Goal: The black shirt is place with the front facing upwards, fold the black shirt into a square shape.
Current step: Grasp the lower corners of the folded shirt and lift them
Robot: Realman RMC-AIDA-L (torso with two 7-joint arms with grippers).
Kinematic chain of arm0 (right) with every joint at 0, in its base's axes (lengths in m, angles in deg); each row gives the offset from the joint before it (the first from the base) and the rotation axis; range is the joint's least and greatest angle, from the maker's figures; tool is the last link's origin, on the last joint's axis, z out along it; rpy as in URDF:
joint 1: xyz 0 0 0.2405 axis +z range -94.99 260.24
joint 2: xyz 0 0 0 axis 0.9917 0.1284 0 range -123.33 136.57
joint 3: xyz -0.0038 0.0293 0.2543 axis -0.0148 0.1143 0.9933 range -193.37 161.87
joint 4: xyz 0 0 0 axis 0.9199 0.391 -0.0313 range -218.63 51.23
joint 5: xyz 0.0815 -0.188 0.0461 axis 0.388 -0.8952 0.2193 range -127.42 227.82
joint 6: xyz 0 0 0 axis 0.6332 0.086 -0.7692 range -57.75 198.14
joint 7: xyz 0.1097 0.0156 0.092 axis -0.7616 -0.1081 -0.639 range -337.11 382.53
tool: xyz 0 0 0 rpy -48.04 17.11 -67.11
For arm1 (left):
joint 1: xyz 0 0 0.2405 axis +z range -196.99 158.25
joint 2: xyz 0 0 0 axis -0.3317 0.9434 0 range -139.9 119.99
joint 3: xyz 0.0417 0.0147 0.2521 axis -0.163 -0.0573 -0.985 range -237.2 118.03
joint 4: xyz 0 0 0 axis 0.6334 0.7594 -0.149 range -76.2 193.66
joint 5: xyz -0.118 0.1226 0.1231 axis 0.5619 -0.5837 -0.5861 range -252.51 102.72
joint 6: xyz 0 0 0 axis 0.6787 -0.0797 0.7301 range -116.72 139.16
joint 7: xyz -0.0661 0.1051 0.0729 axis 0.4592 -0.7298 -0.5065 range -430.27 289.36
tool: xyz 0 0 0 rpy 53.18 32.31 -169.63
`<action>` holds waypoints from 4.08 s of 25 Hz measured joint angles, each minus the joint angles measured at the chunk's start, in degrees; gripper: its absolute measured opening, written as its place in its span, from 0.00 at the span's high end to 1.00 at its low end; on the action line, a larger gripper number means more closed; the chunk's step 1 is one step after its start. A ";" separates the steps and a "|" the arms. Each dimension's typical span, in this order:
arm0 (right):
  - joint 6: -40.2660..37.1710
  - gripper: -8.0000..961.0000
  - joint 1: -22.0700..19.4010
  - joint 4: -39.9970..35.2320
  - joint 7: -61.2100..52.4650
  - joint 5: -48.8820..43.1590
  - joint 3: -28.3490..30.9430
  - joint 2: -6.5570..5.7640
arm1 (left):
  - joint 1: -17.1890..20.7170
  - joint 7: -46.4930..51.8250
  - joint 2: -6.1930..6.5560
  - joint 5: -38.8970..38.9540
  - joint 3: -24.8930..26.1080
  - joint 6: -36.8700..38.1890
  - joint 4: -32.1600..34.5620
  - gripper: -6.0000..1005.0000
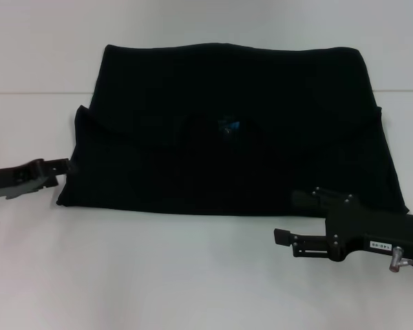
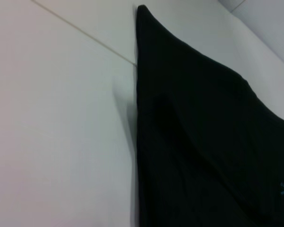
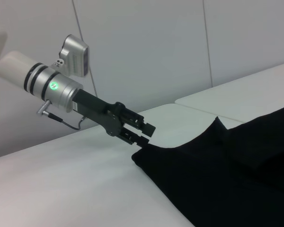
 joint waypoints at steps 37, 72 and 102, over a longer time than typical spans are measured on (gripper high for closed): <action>-4.15 0.02 -1.36 -8.61 -18.70 -0.24 2.23 -2.76 | -2.04 3.36 -0.64 -2.50 -7.30 2.93 -0.03 0.91; 13.68 0.10 12.15 -9.01 -75.76 -30.12 -9.70 -9.05 | -2.78 2.77 -0.11 -2.23 -7.06 3.97 -0.03 0.96; -10.91 0.93 9.35 -16.15 -66.88 -30.78 -9.21 -11.41 | -0.89 2.73 3.27 -2.86 -2.35 29.99 1.75 0.95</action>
